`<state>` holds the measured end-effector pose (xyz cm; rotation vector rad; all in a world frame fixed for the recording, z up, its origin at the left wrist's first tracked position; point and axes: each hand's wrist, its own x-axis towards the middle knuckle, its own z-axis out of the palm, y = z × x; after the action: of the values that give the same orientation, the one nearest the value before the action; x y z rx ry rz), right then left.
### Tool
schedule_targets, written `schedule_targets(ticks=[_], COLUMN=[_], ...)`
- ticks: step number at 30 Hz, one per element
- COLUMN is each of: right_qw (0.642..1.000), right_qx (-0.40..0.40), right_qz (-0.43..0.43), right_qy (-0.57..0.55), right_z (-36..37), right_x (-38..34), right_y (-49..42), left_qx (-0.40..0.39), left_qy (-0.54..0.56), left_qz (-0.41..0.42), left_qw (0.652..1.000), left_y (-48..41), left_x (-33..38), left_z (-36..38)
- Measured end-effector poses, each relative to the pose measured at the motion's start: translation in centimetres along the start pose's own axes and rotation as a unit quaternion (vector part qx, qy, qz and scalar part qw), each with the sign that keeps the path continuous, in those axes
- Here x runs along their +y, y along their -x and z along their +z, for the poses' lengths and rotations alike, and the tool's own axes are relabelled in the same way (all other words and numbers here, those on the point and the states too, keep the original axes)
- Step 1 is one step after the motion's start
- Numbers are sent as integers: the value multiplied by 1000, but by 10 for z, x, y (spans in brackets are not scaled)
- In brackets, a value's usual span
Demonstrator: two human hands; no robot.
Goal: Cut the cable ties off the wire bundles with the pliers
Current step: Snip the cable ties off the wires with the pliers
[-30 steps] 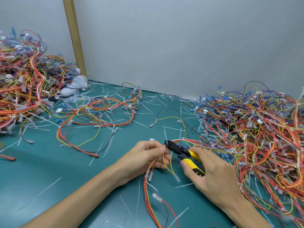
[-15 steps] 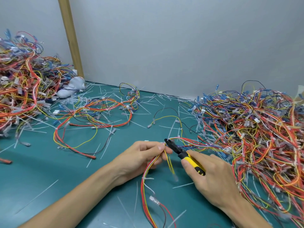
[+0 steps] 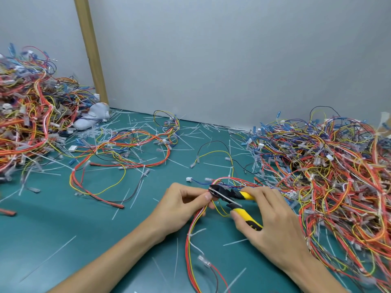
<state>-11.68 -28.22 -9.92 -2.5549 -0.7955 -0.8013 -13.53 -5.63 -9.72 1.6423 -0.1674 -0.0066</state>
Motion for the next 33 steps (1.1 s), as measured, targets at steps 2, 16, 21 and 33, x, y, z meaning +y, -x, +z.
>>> schedule_targets(ticks=[2, 16, 21, 33], right_qw=[1000, 1000, 1000, 1000], right_qx=[1, 1, 7, 13], right_qz=[-11, -4, -13, -21], right_qy=[3, -7, -2, 4], right_z=[1, 0, 1, 3], right_x=[2, -1, 3, 4], right_y=[0, 1, -2, -1], left_qx=[-1, -13, -20, -28], left_qy=[-8, -2, -11, -29], left_qz=[2, 5, 3, -17], left_qw=[1000, 1000, 1000, 999], left_y=[0, 2, 0, -1], left_x=[0, 6, 4, 4], left_z=[0, 0, -1, 0])
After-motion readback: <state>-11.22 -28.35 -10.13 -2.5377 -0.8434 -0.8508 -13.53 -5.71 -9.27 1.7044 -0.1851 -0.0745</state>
